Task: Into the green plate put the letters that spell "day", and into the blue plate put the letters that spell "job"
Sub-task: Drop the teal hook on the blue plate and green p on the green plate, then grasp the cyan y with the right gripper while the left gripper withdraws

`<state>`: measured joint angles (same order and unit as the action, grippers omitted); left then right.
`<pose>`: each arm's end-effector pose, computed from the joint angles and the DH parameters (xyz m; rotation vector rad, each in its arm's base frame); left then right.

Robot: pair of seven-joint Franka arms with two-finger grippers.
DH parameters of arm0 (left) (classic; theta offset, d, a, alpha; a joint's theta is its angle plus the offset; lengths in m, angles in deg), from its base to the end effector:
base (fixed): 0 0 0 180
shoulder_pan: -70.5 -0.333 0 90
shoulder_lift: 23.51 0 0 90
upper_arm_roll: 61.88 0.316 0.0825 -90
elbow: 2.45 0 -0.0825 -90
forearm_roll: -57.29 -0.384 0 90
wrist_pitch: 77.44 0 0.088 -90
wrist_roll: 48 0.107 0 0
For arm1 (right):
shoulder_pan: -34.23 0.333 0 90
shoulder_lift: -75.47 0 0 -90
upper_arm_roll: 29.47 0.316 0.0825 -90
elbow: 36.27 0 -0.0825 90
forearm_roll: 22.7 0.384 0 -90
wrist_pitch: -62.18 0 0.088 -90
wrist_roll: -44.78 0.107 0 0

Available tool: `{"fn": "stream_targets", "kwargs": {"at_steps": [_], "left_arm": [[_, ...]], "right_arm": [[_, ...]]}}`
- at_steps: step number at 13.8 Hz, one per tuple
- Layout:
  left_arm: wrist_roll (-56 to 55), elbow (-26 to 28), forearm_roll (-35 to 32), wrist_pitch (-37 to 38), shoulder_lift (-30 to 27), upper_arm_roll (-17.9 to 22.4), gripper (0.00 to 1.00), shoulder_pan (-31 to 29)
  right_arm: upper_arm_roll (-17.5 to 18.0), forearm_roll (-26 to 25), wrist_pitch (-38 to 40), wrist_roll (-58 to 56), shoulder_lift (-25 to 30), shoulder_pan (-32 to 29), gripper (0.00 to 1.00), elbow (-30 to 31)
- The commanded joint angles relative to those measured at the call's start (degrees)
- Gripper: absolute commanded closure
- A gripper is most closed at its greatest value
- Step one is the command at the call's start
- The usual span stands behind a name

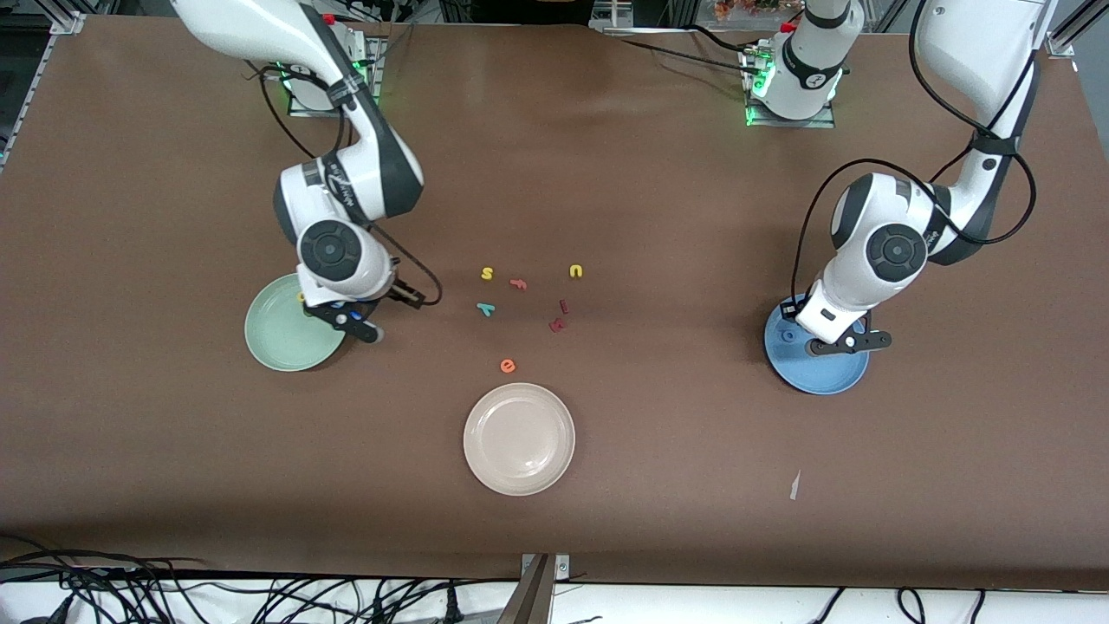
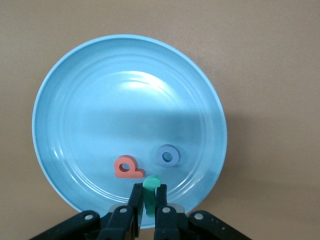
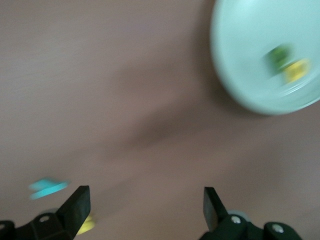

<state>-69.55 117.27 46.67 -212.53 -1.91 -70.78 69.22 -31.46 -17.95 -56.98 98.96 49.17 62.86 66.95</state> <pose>0.5692 -0.0731 0.2348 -3.0447 -0.1720 0.1230 0.5607 0.2875 0.2782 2.9491 -0.7931 -0.2626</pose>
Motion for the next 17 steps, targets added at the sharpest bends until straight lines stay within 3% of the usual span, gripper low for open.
{"fn": "stream_targets", "kwargs": {"at_steps": [1,2,7,9,11,17], "left_arm": [[3.1,-1.9,-1.1,0.0,0.7,-0.6,0.18,-2.1],[4.4,-2.2,-1.1,0.5,0.7,-0.6,0.0,-2.1],[4.5,-3.8,-1.1,3.9,0.1,-0.6,0.0,-2.9],[4.9,-6.2,-1.1,9.5,-0.2,-0.5,0.0,-2.9],[5.0,-9.4,-1.1,16.1,-0.3,-0.6,0.0,-2.9],[7.6,-14.5,-0.2,26.1,-1.9,-0.3,0.0,-3.2]], "right_arm": [[2.0,3.7,-9.0,9.2,-4.2,3.2,0.0,-1.5],[2.0,3.7,-11.0,10.5,-5.2,4.5,0.0,-1.6],[1.9,2.7,-19.1,11.8,-10.1,6.7,0.01,-1.6],[1.8,-1.1,-20.8,11.9,-11.1,6.6,0.05,-1.8],[1.8,-1.4,-21.1,11.9,-11.6,6.6,0.08,-1.8],[1.9,-1.4,-21.1,12.1,-12.3,6.8,0.2,-1.6]]}}
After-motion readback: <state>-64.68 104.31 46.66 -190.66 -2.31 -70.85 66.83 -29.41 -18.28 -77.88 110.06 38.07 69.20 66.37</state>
